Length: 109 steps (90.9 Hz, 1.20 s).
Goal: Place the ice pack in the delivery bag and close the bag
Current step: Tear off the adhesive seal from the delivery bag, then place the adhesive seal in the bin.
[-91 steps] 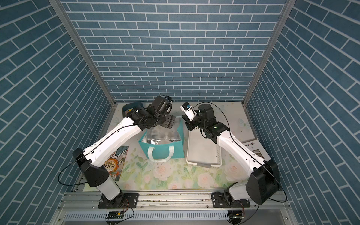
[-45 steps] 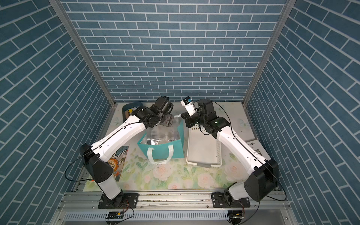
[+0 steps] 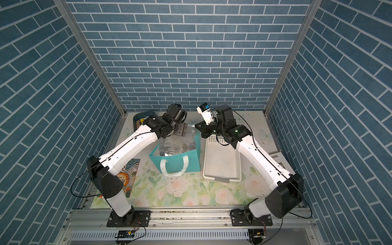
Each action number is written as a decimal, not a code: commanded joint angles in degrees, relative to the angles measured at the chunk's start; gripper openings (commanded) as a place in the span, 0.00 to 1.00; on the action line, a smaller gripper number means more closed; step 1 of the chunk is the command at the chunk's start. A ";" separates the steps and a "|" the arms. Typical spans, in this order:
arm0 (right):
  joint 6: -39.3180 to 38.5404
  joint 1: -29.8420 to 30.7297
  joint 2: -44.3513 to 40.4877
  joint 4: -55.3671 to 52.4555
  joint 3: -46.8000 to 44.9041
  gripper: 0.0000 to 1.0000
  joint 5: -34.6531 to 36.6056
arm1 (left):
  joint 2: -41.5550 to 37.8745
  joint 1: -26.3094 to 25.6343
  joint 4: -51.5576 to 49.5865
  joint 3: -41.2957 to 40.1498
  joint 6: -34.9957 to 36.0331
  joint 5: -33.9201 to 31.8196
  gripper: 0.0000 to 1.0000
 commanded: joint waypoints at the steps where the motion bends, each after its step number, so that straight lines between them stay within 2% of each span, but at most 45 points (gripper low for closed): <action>1: 2.86 -0.08 -0.91 0.17 2.80 0.00 -2.32 | -1.87 0.74 -1.35 -1.15 -0.64 -2.03 0.87; 15: 5.59 -0.08 -0.81 2.85 5.00 0.00 -6.72 | -5.00 1.07 -3.50 -4.45 -2.05 -7.20 0.89; 37: 10.91 -0.08 -0.44 8.49 6.79 0.00 -11.51 | -8.84 3.94 -8.60 -7.76 -9.50 -12.58 0.91; 55: 12.53 0.01 -0.04 9.29 9.73 0.00 -12.65 | -12.38 7.05 -7.03 -12.06 -11.73 -10.43 0.92; 76: 12.87 0.01 -0.29 9.67 12.96 0.00 -11.67 | -14.30 7.90 -5.51 -14.01 -12.48 -9.19 0.92; 89: 12.02 0.01 -3.42 10.48 11.60 0.00 -5.07 | -14.29 8.31 -5.21 -14.50 -13.44 -9.19 0.92; 109: 9.15 -0.08 -14.34 10.75 -1.60 0.00 18.74 | -15.47 8.54 -1.01 -16.40 -14.35 -4.45 0.92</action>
